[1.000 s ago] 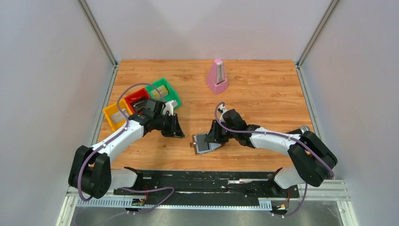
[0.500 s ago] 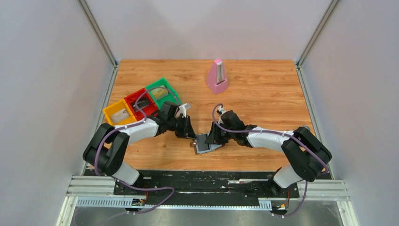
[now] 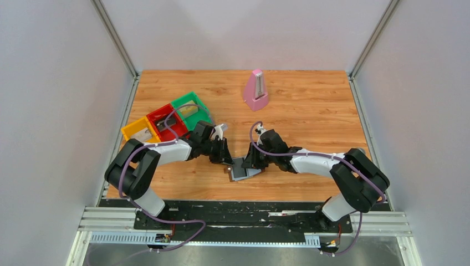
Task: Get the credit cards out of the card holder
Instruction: Remove the credit card from the card holder.
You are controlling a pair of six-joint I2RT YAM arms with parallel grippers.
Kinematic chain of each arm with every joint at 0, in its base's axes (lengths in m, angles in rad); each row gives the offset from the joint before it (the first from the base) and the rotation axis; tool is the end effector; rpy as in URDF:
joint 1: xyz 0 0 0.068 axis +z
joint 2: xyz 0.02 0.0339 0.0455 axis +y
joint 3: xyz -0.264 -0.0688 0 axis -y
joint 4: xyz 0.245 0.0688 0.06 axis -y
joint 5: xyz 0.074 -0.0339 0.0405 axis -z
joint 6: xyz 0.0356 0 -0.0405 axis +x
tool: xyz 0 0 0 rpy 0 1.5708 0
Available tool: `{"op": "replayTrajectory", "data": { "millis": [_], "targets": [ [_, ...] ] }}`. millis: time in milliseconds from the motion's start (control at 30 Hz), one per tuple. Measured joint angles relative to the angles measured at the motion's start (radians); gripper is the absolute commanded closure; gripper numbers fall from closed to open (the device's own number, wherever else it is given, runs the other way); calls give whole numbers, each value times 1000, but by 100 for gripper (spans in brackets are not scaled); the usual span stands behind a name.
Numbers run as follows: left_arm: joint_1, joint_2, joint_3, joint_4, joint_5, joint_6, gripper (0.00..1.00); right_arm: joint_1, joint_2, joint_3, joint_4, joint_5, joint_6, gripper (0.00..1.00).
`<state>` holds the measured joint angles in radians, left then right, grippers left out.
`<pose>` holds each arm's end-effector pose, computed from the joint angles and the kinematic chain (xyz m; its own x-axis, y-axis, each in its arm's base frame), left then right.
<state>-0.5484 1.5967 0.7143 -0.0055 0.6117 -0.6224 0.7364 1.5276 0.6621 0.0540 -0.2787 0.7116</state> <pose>0.2402 -0.1707 0.1463 -0.9670 0.0314 -0.2530 0.2121 0.6499 -0.7298 0.2065 0.2004 0.1511 -0.9203 0.0132 -0.3910 -0.2443 0.7612 0.6007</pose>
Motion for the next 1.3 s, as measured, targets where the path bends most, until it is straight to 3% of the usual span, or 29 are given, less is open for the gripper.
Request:
{"op": "replayTrajectory", "data": {
  "millis": [1133, 1300],
  "targets": [
    [-19, 34, -20, 13, -52, 11, 83, -10, 38, -29, 61, 31, 1, 78],
    [-19, 34, -21, 16, -52, 11, 83, -38, 44, -74, 145, -22, 11, 86]
  ]
}}
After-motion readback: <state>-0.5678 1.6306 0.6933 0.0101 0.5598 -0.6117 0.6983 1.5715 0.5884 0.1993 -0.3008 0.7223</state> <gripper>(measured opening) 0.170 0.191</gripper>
